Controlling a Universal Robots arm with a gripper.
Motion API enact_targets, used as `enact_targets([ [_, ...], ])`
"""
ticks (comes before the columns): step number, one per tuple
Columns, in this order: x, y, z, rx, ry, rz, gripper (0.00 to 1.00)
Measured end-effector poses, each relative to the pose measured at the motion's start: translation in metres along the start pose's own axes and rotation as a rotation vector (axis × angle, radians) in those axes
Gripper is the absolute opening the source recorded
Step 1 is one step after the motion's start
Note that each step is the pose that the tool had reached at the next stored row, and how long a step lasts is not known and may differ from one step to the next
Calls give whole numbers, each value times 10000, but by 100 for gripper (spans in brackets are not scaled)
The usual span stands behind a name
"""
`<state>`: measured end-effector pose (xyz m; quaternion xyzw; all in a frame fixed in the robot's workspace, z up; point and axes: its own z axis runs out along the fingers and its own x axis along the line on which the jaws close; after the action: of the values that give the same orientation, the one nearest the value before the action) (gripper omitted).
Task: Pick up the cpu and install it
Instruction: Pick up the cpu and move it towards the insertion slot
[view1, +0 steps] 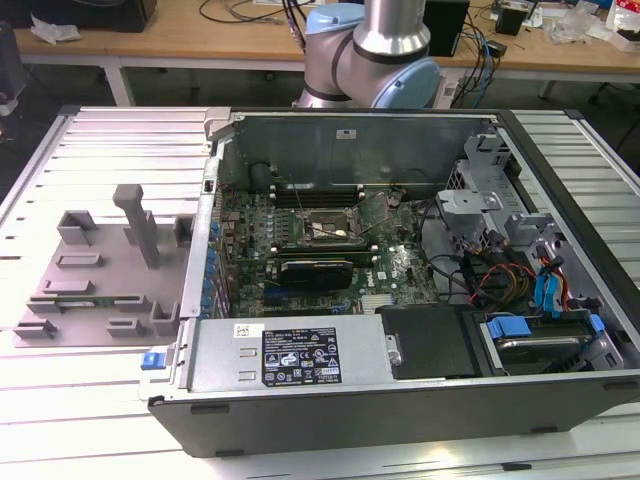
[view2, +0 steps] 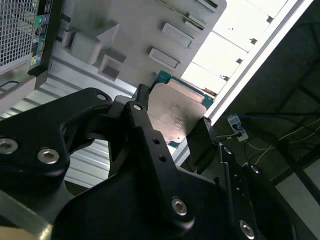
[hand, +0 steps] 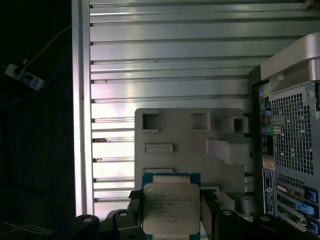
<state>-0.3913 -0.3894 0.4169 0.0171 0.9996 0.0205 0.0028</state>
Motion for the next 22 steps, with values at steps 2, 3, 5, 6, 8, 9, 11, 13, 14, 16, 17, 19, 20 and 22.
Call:
enact_targets([
  [2, -45, 1, 0, 0, 5, 0, 55],
  [3, -73, 2, 1, 0, 9, 0, 55],
  [5, -149, 5, 1, 1, 20, 1, 55],
  [6, -176, 6, 1, 1, 24, 1, 55],
  [8, -213, 7, 2, 0, 29, 1, 55],
  [9, -232, 8, 2, 0, 31, 1, 55],
  [11, -283, 9, 2, 1, 38, 1, 55],
  [13, -340, 12, 2, 1, 45, 2, 55],
  [14, -364, 12, 3, 1, 47, 1, 55],
  [16, -429, 15, 3, 1, 54, 2, 55],
  [17, -456, 16, 3, 2, 57, 3, 55],
  [19, -562, 19, 4, 2, 68, 2, 55],
  [20, -605, 20, 4, 1, 73, 2, 55],
  [22, -666, 22, 4, 3, 81, 2, 55],
])
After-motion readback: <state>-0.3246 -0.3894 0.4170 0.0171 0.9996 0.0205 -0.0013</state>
